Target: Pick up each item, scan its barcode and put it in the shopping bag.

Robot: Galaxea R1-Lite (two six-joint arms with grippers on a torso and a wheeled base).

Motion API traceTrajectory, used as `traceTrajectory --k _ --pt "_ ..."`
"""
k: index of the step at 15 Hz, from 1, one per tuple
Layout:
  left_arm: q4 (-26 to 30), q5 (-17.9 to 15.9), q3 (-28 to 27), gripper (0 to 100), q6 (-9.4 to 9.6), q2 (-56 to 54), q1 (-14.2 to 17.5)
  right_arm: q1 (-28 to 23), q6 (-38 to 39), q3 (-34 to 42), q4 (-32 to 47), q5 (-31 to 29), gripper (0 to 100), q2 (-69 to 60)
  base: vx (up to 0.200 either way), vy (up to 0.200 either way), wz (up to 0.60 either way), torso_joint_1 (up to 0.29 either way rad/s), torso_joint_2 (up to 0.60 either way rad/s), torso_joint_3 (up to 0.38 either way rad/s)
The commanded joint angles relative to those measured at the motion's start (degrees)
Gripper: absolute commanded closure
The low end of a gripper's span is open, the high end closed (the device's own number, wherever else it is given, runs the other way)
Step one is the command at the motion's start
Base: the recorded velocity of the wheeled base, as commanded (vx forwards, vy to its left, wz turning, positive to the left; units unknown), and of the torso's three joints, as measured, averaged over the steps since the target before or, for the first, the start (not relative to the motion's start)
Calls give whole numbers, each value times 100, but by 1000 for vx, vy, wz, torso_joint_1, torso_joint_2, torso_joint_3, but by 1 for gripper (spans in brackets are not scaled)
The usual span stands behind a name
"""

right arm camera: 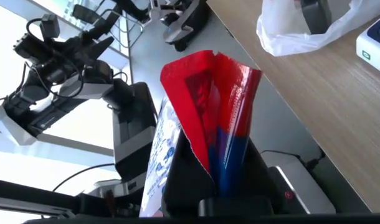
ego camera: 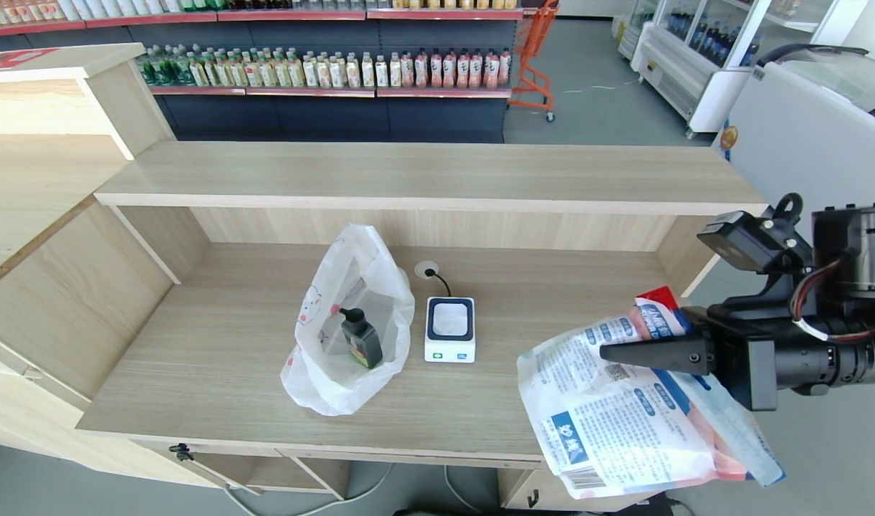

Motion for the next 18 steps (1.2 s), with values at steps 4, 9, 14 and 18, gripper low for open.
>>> traceTrajectory --k 4,9,14,18 --pt "-1 1 1 0 -1 -2 0 12 -14 48 -10 -4 100 -39 0 0 0 0 0 0" --pt "-1 1 1 0 -1 -2 0 4 -75 65 -19 -39 100 -127 0 0 0 0 0 0" --pt "-1 1 1 0 -1 -2 0 -990 -4391 100 -239 -2562 100 479 0 0 0 0 0 0" --pt "-1 1 1 0 -1 -2 0 -1209 -5533 250 -1865 -2869 100 831 0 0 0 0 0 0"
